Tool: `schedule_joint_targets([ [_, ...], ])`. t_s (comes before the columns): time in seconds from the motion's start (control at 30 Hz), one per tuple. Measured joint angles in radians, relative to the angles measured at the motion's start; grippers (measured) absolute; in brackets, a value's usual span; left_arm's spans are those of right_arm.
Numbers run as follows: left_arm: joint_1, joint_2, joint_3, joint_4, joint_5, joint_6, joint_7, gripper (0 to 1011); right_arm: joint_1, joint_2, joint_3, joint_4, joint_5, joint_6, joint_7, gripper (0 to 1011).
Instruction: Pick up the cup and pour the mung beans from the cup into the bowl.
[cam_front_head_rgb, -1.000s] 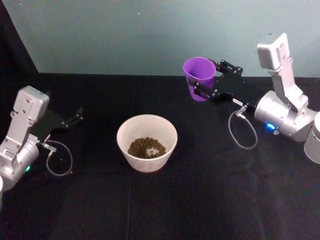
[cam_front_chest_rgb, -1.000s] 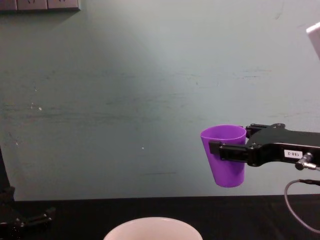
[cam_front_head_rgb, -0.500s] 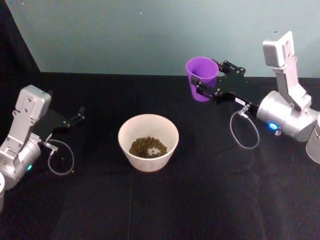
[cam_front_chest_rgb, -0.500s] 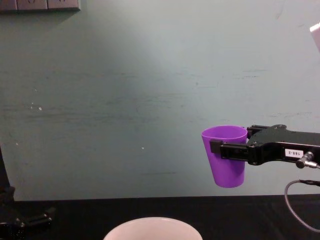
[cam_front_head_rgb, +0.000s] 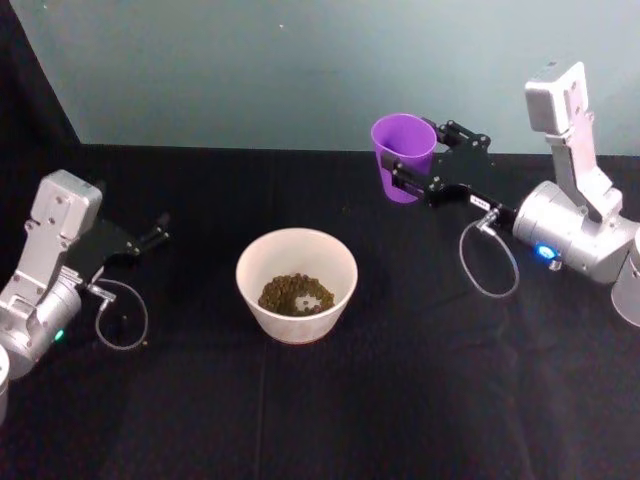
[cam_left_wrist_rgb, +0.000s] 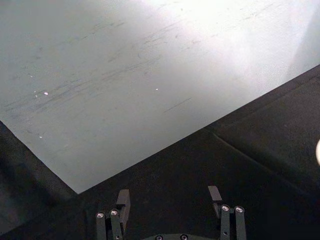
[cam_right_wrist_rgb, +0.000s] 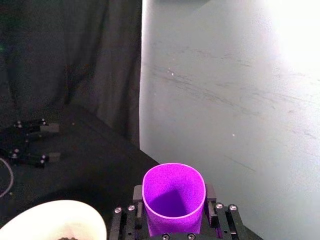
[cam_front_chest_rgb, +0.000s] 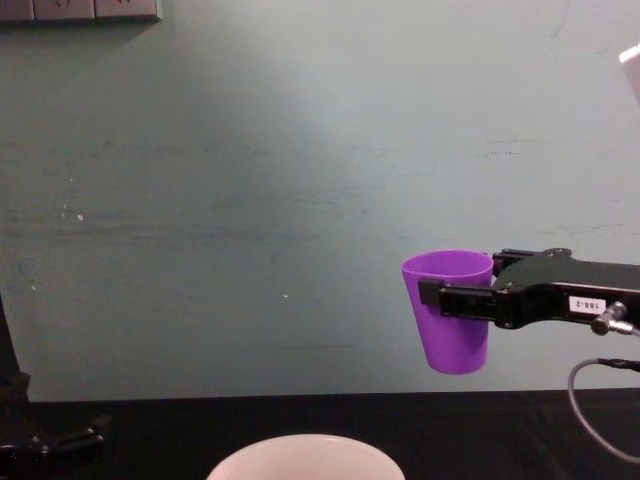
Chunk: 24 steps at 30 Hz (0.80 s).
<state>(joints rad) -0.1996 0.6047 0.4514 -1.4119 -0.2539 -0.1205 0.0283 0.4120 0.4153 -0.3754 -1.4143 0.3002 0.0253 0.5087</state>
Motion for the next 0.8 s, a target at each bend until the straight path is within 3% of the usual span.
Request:
schedule_joint_targets([
  [0.33,0.000,0.000,0.000,0.000,0.000,0.000,0.000,1011,0.018,-0.008,0.011,0.058,0.119,0.015,0.065,716],
  [0.6,0.000,0.000,0.000,0.000,0.000,0.000,0.000,1011,0.018,-0.012,0.010,0.131,0.181,-0.047,0.116,716],
  [0.8,0.000,0.000,0.000,0.000,0.000,0.000,0.000,1011,0.012,-0.011,-0.002,0.197,0.191,-0.124,0.136,715],
])
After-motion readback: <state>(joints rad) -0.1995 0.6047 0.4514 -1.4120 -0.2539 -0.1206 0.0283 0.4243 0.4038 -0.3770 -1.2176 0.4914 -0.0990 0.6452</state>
